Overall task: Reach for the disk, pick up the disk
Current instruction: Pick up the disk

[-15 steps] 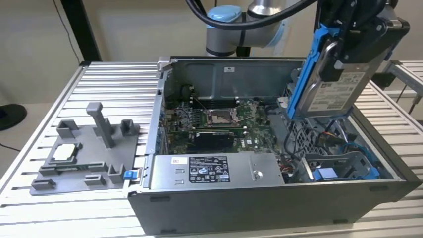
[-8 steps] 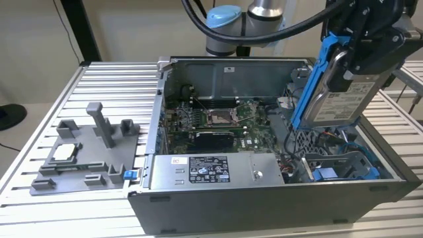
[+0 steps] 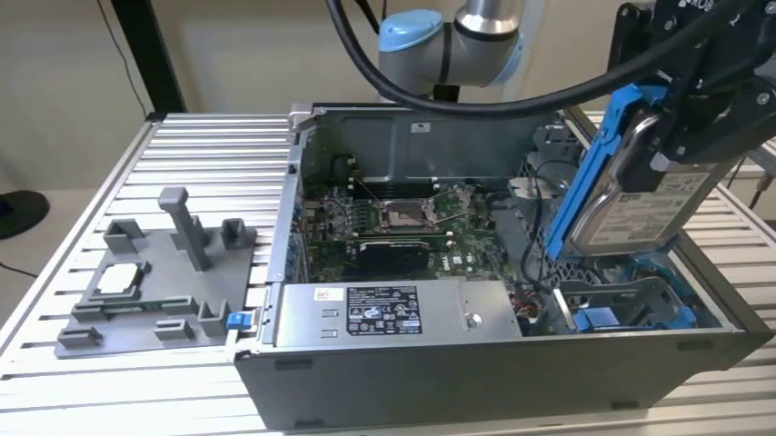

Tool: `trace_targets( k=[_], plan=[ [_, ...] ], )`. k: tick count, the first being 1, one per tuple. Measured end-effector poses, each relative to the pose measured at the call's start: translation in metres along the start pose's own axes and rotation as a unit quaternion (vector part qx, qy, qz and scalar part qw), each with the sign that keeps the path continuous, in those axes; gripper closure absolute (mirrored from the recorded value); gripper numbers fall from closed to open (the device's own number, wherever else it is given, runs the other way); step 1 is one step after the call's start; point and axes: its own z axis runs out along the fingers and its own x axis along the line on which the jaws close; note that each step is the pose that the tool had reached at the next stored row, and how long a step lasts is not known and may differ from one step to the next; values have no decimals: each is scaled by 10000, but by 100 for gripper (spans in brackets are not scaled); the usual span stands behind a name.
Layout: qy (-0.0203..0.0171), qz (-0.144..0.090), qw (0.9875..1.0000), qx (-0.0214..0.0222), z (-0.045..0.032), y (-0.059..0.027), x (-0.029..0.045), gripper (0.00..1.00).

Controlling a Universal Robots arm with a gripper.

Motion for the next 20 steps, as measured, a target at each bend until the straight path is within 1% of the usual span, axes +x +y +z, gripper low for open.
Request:
trace_targets(
  k=[6,11,15,20],
  plan=[
    [-38,6,10000,1,27,-57,71,100],
    [-65,6,10000,1,36,-148,122,100],
    [-70,6,10000,1,38,-223,174,100],
    [-75,6,10000,1,40,-262,276,100]
  ],
)
